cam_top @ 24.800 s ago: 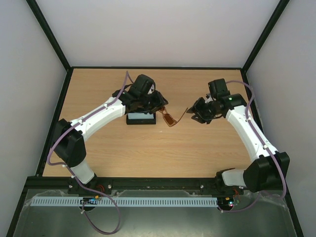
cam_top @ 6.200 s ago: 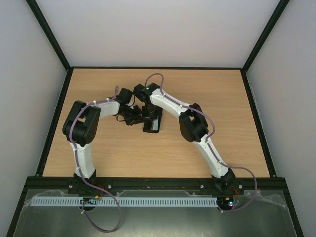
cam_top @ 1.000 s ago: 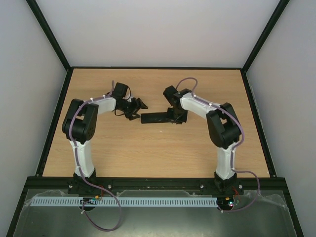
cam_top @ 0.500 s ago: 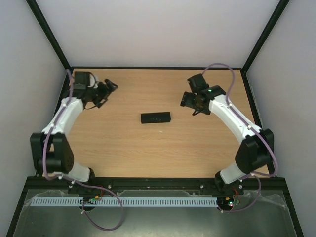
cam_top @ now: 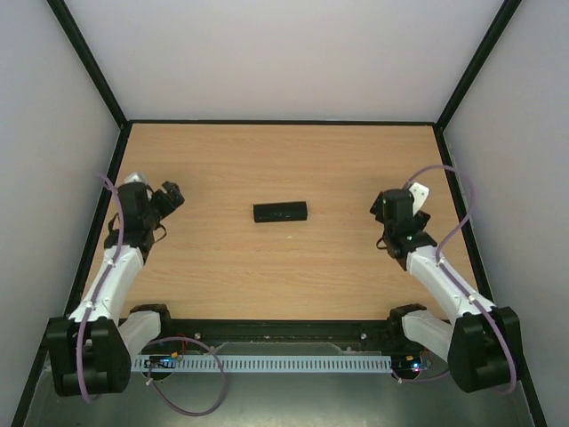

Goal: Organize the sunglasses
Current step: Reset both arms

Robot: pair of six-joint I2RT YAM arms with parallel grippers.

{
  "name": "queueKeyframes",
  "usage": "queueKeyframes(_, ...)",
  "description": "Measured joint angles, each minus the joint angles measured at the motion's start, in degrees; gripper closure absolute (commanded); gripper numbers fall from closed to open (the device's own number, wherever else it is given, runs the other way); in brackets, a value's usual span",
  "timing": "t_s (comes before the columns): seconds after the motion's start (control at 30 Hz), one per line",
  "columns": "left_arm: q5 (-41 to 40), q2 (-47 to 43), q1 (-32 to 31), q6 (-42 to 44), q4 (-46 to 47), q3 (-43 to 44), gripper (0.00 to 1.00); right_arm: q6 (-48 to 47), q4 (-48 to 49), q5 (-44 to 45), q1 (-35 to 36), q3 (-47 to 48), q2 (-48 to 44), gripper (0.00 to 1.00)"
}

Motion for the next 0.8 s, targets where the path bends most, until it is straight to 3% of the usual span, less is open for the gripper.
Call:
queueKeyframes(0.27, -7.1, -0.8, 1.7, 8.1, 14.8, -16.0, 0.01, -6.3, 28.9, 3.2, -1.9, -22.7, 0.0, 0.01)
queueKeyframes(0.4, -8.5, -0.4, 2.3, 11.5, 22.6, -20.3, 0.01, -9.2, 39.8, 3.9, -2.3, -23.6, 6.4, 0.01)
queueKeyframes(0.57, -9.4, 6.3, 5.0, 15.0, 33.0, -20.3, 0.0, -10.5, 49.8, 3.3, -3.0, -25.5, 10.3, 0.01)
queueKeyframes(0.8, -6.4, 19.5, 8.7, 15.5, 45.9, -20.6, 0.0, -13.1, 54.7, 2.1, -4.4, -21.1, 19.2, 0.01)
